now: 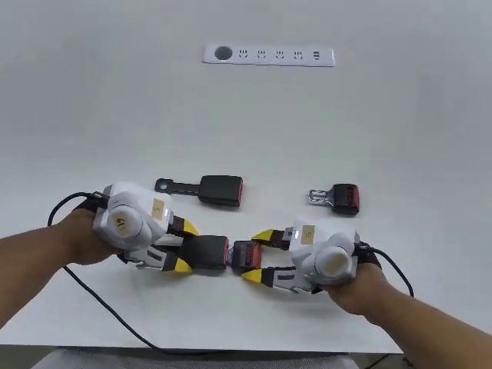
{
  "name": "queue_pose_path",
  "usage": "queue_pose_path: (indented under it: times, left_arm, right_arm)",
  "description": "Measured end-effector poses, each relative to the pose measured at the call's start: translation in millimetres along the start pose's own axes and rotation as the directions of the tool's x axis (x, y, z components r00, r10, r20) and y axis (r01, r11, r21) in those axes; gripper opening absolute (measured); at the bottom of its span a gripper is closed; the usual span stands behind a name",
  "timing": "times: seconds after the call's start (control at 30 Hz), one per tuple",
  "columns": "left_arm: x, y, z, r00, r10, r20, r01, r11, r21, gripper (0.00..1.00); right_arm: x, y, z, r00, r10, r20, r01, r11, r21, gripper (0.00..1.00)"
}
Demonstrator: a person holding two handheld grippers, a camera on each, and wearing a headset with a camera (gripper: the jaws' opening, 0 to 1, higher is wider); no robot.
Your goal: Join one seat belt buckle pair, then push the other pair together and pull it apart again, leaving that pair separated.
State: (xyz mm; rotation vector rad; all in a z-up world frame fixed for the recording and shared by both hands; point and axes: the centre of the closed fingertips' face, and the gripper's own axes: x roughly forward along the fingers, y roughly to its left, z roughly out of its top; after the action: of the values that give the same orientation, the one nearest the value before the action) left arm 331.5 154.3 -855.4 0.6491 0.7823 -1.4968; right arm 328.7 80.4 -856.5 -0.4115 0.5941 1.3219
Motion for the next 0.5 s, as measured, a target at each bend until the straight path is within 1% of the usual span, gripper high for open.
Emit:
queue_pose_path:
  times: [0.07,0.1,0.17,0.3,0.4,0.5]
  left_arm:
    - [-0.2,0.1,-0.1,1.0000,-0.003,0.001,0.003,1.000,0.003,0.31]
    - [-0.3,-0.3,0.1,1.0000,-0.007,-0.004,0.007,1.000,0.013,0.31]
    - [-0.5,-0.2,0.8,0.9999,-0.011,-0.006,0.011,1.000,0.007,0.31]
    - [-1.0,0.0,1.1,0.9999,0.002,0.012,-0.002,1.000,-0.008,0.31]
    - [-1.8,0.4,2.0,0.9993,0.008,0.037,-0.006,0.999,-0.043,0.31]
    - [-2.2,-0.7,2.8,0.9998,0.000,0.020,0.000,1.000,-0.020,0.31]
  right_arm:
    - [0.0,0.0,-0.3,1.0000,0.003,0.006,-0.003,1.000,0.020,0.33]
    - [0.0,-0.2,-0.4,1.0000,0.003,0.006,-0.003,1.000,0.016,0.33]
    - [0.1,-0.1,-0.2,1.0000,0.003,0.006,-0.003,1.000,0.014,0.33]
    - [0.3,0.1,-0.1,0.9999,0.000,0.011,0.000,1.000,0.017,0.33]
    - [0.2,0.0,-0.2,0.9998,-0.002,0.022,0.002,1.000,0.029,0.33]
    - [0.1,0.0,0.8,0.9997,-0.003,0.024,0.002,1.000,0.028,0.33]
